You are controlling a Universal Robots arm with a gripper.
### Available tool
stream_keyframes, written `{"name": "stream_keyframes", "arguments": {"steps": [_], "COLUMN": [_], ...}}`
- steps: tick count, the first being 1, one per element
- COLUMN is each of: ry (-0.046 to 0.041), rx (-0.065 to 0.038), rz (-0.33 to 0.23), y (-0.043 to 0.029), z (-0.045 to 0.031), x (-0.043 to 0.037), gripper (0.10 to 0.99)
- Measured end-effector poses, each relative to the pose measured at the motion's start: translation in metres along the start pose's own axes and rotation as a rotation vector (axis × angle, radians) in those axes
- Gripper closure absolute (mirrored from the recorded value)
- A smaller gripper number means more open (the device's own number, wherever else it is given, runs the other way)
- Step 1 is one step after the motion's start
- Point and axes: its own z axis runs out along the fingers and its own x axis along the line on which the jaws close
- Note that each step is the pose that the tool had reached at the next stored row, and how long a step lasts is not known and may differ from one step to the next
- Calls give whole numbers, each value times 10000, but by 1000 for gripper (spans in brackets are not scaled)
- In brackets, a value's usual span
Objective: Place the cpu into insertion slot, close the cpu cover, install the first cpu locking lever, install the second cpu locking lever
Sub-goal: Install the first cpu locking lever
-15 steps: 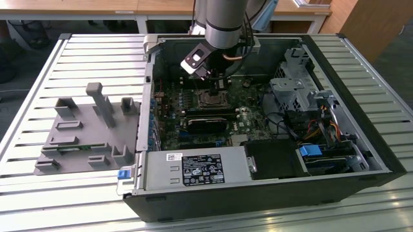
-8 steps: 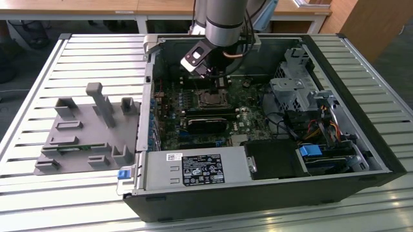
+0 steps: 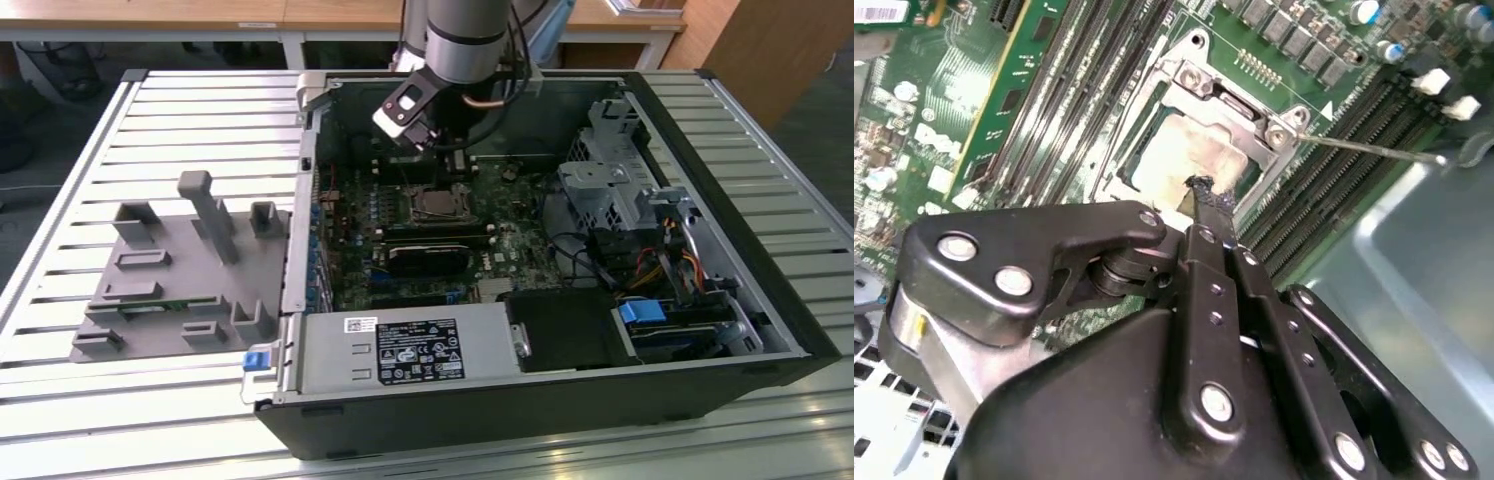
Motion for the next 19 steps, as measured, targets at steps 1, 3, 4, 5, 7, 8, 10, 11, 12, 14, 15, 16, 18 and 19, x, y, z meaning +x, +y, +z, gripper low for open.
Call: {"name": "stream_keyframes", "arguments": {"steps": [1, 3, 4, 5, 7, 8, 10, 11, 12, 14, 15, 16, 18, 19], "ry": [-3, -1, -1, -3, 0, -2, -2, -1, -4, -8, -9, -11, -14, -16], "rx": [2, 1, 1, 1, 0, 1, 2, 7, 13, 28, 35, 43, 57, 65], "rz": [0, 0, 0, 1, 0, 0, -13, -133, -312, -676, -855, -1035, -1394, -1575], "y": [0, -1, -2, -2, -3, -3, -5, -6, -6, -7, -7, -6, -6, -6], "z": [-38, -124, -169, -217, -307, -352, -404, -404, -404, -404, -403, -403, -401, -401], "x": [1, 5, 7, 9, 12, 14, 16, 17, 17, 16, 16, 17, 17, 16], "gripper": [980, 980, 980, 980, 980, 980, 980, 980, 980, 980, 980, 980, 980, 980]}}
